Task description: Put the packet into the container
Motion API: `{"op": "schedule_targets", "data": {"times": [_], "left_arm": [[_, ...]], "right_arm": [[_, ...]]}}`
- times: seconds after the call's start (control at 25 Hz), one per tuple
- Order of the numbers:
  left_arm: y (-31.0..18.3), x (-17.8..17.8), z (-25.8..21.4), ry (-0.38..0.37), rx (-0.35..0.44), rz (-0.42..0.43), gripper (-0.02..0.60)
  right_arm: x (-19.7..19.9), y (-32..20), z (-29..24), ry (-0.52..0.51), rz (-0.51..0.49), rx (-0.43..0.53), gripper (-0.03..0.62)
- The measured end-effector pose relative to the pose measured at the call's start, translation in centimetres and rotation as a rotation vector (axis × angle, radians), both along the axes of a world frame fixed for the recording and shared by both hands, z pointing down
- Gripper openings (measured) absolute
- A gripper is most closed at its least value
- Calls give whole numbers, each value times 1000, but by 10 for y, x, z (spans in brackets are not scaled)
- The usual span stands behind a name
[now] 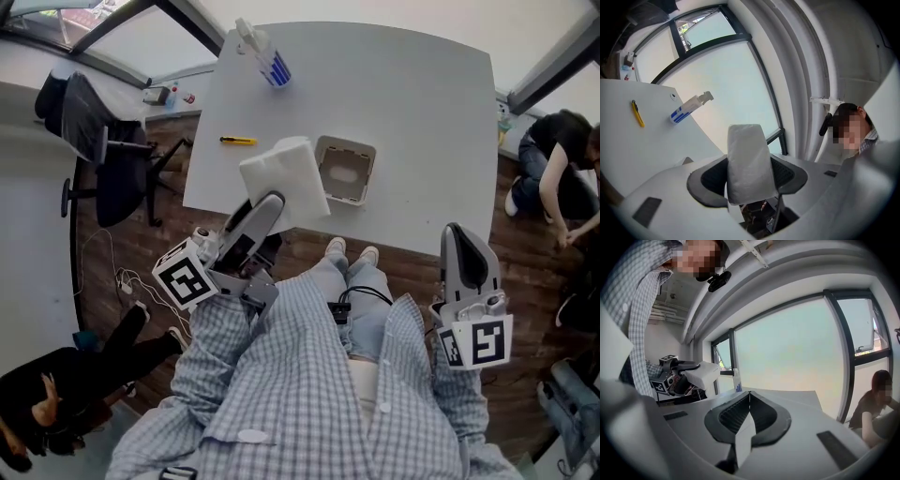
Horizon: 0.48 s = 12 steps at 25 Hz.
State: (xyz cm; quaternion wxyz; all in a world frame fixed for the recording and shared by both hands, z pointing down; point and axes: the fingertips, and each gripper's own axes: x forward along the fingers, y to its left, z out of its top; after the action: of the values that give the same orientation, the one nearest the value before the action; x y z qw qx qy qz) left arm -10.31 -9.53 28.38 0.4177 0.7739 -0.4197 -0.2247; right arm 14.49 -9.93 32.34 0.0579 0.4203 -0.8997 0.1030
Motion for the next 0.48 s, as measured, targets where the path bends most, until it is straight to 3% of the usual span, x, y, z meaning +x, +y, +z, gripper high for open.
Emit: {"op": "schedule_targets", "data": {"times": [0.32, 0.48], "left_arm": [[-23, 3, 16, -45, -42, 72, 259], [-33, 1, 28, -136, -61, 79, 259]], "right_arm": [[0, -3, 11, 22, 62, -26, 12], [-8, -6, 12, 29, 80, -28, 12]]}}
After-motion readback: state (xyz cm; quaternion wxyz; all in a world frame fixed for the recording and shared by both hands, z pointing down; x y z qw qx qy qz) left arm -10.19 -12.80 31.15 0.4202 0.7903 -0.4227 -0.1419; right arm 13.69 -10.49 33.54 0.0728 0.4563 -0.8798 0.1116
